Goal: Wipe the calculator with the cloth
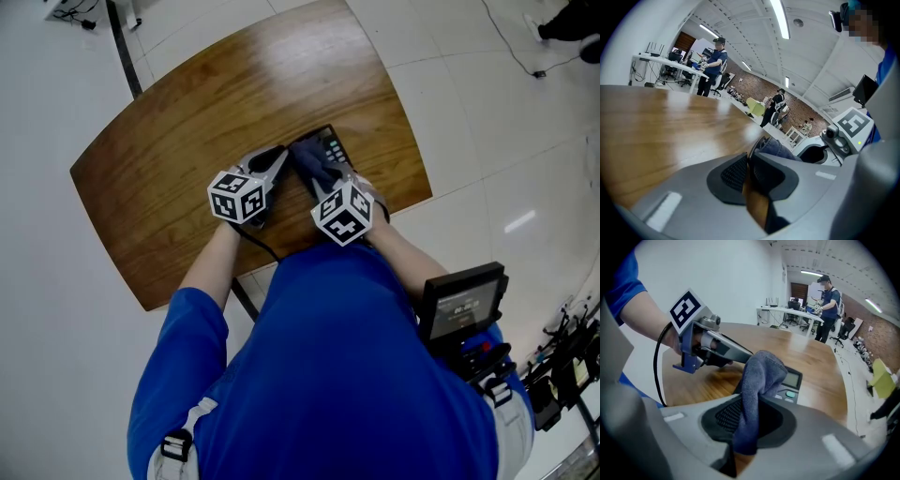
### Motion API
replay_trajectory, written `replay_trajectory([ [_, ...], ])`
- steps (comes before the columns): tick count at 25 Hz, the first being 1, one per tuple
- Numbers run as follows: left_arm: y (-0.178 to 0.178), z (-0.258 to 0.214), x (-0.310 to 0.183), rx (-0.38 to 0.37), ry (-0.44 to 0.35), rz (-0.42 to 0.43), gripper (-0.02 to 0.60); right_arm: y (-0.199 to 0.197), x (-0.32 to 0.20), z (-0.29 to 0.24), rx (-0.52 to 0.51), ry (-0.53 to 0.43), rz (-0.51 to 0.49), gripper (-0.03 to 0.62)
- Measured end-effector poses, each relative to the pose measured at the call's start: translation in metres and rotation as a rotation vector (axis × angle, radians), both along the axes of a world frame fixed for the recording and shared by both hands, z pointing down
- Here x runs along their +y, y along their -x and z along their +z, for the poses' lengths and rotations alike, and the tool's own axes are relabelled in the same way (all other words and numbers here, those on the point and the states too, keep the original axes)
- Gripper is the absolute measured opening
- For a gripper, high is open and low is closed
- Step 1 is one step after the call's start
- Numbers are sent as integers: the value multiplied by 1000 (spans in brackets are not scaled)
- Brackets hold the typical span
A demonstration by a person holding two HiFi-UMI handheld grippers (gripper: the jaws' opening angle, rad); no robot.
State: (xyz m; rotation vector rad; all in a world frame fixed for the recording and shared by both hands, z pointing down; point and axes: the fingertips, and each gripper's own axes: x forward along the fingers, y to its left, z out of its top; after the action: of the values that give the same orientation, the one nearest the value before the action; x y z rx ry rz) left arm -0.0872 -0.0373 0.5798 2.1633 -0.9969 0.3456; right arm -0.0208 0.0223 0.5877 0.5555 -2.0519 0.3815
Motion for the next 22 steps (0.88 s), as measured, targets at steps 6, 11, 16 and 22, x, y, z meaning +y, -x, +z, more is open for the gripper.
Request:
replay_trajectory([
  [6,1,1,1,-5,0,4,52,12,14,-1,-45,35,-58,69],
  [11,4,2,1,-24,-8,21,54,9,9,-3,-65,35,-31,69],
  [16,4,1,1,-82,-46,75,76,-6,-2,-10,-88,6,31,69],
  [22,-5,9,-3,-129,-73,180,152,-33,-21,-16,-96,-26,137,69],
])
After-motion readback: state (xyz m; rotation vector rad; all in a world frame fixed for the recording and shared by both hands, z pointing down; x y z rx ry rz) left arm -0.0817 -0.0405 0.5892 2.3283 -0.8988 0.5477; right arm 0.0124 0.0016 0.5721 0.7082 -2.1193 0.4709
